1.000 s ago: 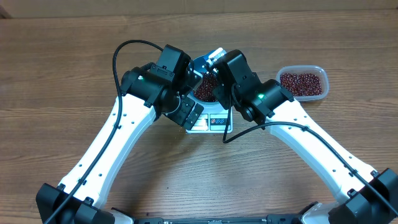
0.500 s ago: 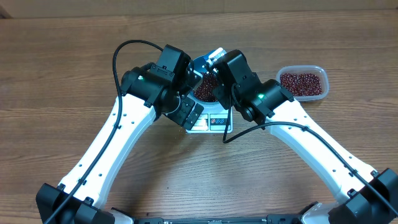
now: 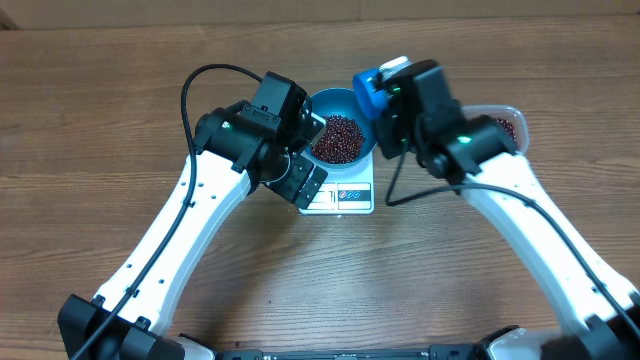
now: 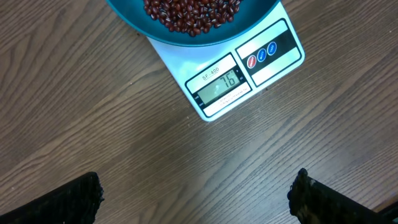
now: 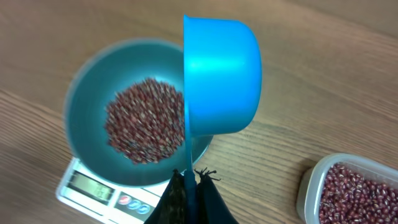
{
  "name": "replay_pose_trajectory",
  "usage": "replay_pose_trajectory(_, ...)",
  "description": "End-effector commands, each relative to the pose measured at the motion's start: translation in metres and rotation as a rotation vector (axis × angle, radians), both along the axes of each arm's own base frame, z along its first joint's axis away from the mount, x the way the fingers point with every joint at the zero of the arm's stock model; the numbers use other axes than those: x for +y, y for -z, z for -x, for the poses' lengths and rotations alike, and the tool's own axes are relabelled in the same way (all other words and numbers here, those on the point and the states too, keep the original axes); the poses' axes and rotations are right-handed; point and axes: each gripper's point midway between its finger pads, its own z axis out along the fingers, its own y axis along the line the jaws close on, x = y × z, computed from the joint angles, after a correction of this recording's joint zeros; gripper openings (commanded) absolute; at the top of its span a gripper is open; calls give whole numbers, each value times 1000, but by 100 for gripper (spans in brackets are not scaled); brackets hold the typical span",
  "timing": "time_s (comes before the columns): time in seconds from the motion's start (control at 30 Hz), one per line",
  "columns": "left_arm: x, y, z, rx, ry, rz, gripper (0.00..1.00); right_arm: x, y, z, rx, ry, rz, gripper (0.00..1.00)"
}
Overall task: Scoop item into bowl and weigh 150g on scale
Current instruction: 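Move the empty scoop back and lower it into the bean tub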
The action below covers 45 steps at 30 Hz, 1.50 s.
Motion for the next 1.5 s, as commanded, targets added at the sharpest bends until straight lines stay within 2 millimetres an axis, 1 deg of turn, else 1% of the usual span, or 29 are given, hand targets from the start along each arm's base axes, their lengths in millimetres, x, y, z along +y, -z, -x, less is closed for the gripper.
replay_pose_trajectory(0.0,-2,-8,0,-20,0,12,100,-18,-73,9,-125,59,-174,4)
replay_pose_trajectory(0.03,-2,-8,0,-20,0,12,100,-31,-85,11,-148,88,-190,4)
replay_pose_trajectory(0.07,-2,-8,0,-20,0,12,100,-40,-91,14,-159,106,-197,4)
replay_pose_trajectory(0.13,-2,-8,0,-20,0,12,100,-65,-99,17,-163,169,-198,4)
replay_pose_trajectory(0.3,-2,-8,0,-20,0,12,100,-122,-96,24,-87,330,-169,4)
replay_pose_trajectory(0.37,-2,-8,0,-20,0,12,99,-137,-94,26,-66,374,-157,4)
replay_pose_trajectory(0.4,-3,-8,0,-19,1,13,100,-149,-93,26,-57,413,-148,4)
replay_pose_trajectory(0.47,-2,-8,0,-20,0,12,100,-161,-93,25,-53,469,-150,4)
replay_pose_trajectory(0.53,-2,-8,0,-20,0,12,100,-166,-93,23,-48,485,-145,4)
replay_pose_trajectory(0.6,-2,-8,0,-20,0,12,100,-173,-87,21,-26,513,-113,4)
replay_pose_trajectory(0.73,-2,-8,0,-20,0,12,100,-186,-65,18,96,565,-14,4)
replay_pose_trajectory(0.77,-2,-8,0,-20,0,12,100,-187,-59,17,143,569,5,4)
replay_pose_trajectory(0.87,-2,-8,0,-20,0,12,100,-187,-47,14,231,569,34,4)
replay_pose_trajectory(0.97,-2,-8,0,-20,0,12,100,-191,-36,8,282,582,73,4)
replay_pose_trajectory(1.0,-2,-8,0,-20,0,12,99,-196,-27,5,303,597,107,4)
replay_pose_trajectory(1.17,-2,-8,0,-20,0,12,100,-204,-3,4,378,615,176,4)
replay_pose_trajectory(1.33,-3,-8,0,-19,1,13,100,-210,9,1,403,626,222,4)
replay_pose_trajectory(1.4,-2,-8,0,-20,0,12,99,-215,10,3,410,638,259,4)
replay_pose_trajectory(1.47,-2,-8,0,-20,0,12,100,-216,13,6,428,637,269,4)
